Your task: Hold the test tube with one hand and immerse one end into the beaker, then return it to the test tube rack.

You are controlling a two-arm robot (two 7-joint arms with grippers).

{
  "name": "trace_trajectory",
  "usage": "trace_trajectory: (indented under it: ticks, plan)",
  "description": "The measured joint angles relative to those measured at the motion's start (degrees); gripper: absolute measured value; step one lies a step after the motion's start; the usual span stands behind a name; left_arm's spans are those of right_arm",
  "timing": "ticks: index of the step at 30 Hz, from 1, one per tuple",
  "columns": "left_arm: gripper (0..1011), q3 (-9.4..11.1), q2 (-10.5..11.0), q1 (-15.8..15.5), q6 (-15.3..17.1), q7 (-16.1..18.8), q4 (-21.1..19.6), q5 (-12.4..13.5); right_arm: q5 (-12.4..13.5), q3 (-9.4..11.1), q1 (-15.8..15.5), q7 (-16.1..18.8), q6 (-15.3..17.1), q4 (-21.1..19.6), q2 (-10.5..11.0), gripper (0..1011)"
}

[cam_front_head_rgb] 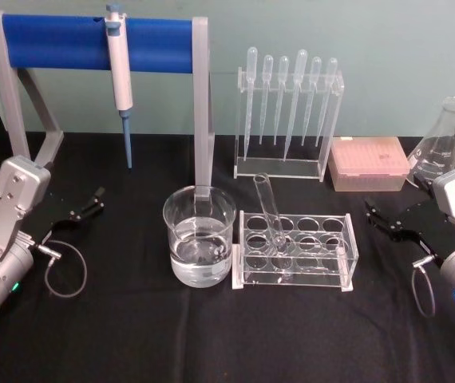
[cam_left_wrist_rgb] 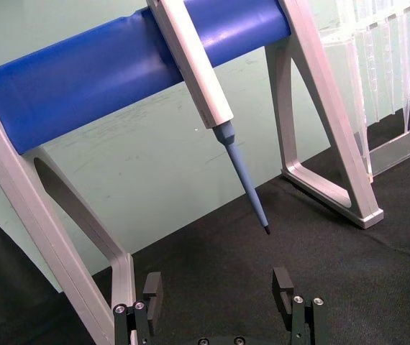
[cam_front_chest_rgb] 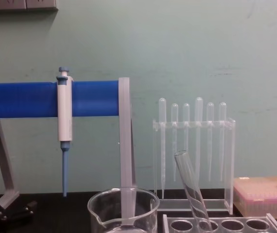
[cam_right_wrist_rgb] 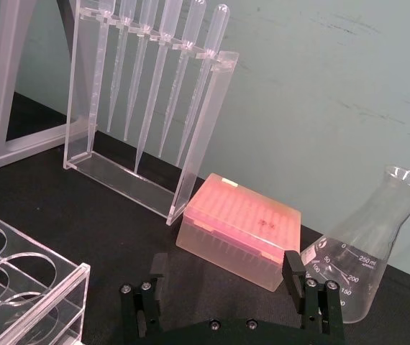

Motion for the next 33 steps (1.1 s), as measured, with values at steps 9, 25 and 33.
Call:
trace_trajectory:
  ticks: [9,25,33]
  plan:
    - [1000,0.0,0.0,0.0,0.0,0.0,0.0,0.0,0.0,0.0,0.0,0.0,0.0,0.0,0.0,1003]
    - [1000,0.0,0.0,0.0,0.0,0.0,0.0,0.0,0.0,0.0,0.0,0.0,0.0,0.0,0.0,1002]
    - [1000,0.0,0.0,0.0,0.0,0.0,0.0,0.0,0.0,0.0,0.0,0.0,0.0,0.0,0.0,1003]
